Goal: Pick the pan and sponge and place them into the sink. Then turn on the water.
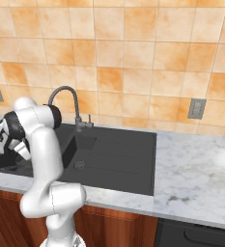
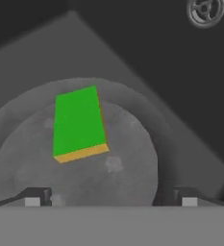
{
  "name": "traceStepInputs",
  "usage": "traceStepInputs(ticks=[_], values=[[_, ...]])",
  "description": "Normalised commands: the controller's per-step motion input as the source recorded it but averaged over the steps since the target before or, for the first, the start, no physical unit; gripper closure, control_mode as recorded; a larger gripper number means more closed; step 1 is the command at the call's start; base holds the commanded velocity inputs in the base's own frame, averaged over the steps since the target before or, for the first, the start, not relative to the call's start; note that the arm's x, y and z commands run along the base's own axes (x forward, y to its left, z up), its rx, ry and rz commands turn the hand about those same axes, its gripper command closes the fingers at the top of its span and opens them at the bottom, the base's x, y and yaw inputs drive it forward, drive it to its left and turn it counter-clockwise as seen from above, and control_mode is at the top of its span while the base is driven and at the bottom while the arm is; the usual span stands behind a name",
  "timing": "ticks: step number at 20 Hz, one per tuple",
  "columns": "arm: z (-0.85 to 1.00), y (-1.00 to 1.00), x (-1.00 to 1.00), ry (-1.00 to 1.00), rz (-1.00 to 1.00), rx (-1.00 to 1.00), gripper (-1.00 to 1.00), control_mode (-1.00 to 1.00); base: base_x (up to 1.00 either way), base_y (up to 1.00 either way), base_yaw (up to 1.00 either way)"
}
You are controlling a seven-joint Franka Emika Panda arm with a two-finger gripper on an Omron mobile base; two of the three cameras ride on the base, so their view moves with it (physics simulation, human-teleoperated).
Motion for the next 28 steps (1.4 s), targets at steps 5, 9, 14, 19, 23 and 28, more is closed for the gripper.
traceStepInputs(ticks=[5,9,14,19,23,28], values=[[0.51,-0.34,-0.24,-0.11,-0.04,-0.01,-1.00,-1.00,0.00,0.00,0.00],[0.65,-0.54,0.00,0.01,-0.02,-0.14,-1.00,-1.00,0.00,0.00,0.00],[0.42,-0.60,-0.02,0.02,-0.02,-0.05,-1.00,-1.00,0.00,0.00,0.00],[0.55,-0.56,-0.23,0.00,-0.06,0.00,-1.00,-1.00,0.00,0.00,0.00],[0.67,-0.43,-0.51,-0.03,-0.02,0.00,-1.00,-1.00,0.00,0.00,0.00],[0.59,-0.38,-0.54,-0.03,0.00,0.00,-1.00,-1.00,0.00,0.00,0.00]])
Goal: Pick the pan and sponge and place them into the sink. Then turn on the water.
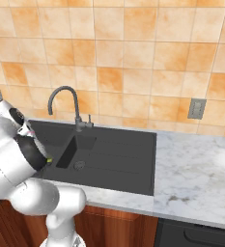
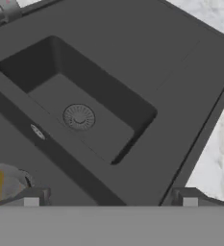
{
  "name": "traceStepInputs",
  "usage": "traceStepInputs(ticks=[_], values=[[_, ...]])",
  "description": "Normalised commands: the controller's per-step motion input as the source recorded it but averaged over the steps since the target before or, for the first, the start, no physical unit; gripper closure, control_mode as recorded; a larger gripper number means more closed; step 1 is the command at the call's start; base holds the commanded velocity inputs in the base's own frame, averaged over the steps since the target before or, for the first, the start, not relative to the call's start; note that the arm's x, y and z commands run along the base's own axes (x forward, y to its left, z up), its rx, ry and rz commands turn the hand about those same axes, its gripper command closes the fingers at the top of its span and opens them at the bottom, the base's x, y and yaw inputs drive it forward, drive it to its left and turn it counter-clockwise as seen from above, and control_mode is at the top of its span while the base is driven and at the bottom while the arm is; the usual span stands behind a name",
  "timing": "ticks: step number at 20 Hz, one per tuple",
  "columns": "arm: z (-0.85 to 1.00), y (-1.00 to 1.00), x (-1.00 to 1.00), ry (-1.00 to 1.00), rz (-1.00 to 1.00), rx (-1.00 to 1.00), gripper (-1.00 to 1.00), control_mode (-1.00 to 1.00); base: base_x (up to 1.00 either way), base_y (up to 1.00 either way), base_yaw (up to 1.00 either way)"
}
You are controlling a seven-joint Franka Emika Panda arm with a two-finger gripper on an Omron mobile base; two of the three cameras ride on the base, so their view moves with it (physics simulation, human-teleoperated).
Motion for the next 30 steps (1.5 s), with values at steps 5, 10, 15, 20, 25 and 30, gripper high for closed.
traceStepInputs(ticks=[5,10,15,20,25,30], values=[[0.59,-0.50,-0.53,-0.02,0.01,0.01,-1.00,-1.00,0.00,0.00,0.00],[0.17,-0.56,-0.50,-0.03,0.12,0.00,-1.00,-1.00,0.00,0.00,0.00],[0.00,-0.65,-0.35,-0.03,0.28,0.00,-1.00,-1.00,0.00,0.00,0.00],[0.08,-0.73,-0.11,-0.03,0.32,0.00,-1.00,-1.00,0.00,0.00,0.00],[0.08,-0.49,0.09,0.00,0.15,0.00,-1.00,-1.00,0.00,0.00,0.00],[0.26,-0.30,0.22,0.00,0.09,0.00,-1.00,-1.00,0.00,0.00,0.00]])
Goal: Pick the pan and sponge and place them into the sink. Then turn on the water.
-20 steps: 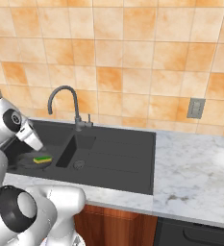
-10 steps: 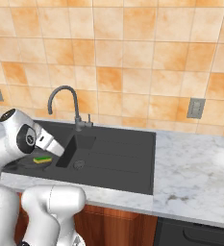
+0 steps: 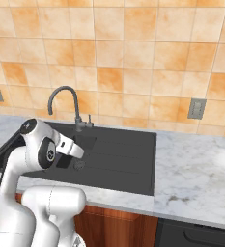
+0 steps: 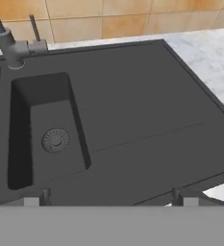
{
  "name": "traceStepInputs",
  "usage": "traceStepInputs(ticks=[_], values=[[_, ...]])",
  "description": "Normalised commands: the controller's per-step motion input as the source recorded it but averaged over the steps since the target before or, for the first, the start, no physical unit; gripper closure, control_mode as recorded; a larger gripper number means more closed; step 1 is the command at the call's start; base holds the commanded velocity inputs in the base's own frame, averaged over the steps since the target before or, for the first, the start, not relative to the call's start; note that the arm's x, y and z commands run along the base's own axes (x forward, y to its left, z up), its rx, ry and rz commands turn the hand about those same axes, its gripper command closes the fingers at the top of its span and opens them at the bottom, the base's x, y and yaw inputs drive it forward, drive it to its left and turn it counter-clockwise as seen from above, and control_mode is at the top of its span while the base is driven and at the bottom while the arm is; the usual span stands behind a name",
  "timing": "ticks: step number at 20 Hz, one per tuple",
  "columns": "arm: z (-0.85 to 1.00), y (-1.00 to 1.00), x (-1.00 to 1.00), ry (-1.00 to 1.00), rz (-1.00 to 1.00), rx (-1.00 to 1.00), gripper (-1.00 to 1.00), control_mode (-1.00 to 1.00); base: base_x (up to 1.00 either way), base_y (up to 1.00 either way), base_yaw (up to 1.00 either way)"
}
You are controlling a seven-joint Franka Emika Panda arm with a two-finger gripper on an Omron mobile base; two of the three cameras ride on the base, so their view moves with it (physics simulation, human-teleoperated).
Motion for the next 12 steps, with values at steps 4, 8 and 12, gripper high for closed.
traceStepInputs(ticks=[4,8,12], values=[[0.51,-0.02,0.33,0.00,0.01,0.04,-1.00,-1.00,0.00,0.00,0.00],[0.54,0.00,0.30,0.00,0.00,0.05,-1.00,-1.00,0.00,0.00,0.00],[0.36,0.00,0.25,0.01,0.00,0.02,-1.00,-1.00,0.00,0.00,0.00]])
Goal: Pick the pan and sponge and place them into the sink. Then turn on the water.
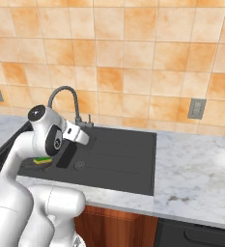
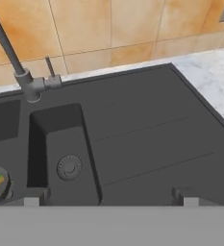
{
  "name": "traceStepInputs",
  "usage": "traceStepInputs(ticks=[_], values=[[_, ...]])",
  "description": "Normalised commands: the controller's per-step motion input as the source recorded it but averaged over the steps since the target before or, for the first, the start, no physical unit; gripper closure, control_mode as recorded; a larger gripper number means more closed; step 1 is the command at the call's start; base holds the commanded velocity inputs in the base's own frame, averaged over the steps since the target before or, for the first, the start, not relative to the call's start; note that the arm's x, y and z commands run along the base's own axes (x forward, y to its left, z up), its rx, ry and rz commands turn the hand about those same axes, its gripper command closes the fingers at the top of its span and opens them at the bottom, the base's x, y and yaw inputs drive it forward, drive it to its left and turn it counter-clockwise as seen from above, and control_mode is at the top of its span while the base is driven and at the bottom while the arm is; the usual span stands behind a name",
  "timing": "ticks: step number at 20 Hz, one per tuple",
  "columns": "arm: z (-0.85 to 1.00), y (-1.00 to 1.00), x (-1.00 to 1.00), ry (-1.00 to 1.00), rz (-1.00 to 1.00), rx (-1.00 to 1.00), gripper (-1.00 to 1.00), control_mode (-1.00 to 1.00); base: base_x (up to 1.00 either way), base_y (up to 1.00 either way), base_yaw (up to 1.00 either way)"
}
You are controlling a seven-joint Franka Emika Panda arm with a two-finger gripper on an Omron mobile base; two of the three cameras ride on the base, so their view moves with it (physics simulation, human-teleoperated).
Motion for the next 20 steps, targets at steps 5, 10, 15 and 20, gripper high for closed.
traceStepInputs(ticks=[5,10,15,20], values=[[0.16,0.00,0.11,0.00,0.05,0.00,-1.00,-1.00,0.00,0.00,0.00],[0.03,0.00,0.01,0.00,0.13,0.00,-1.00,-1.00,0.00,0.00,0.00],[0.02,-0.01,0.00,0.00,0.16,0.00,-1.00,-1.00,0.00,0.00,0.00],[0.06,0.00,0.24,0.00,0.08,0.00,-1.00,-1.00,0.00,0.00,0.00]])
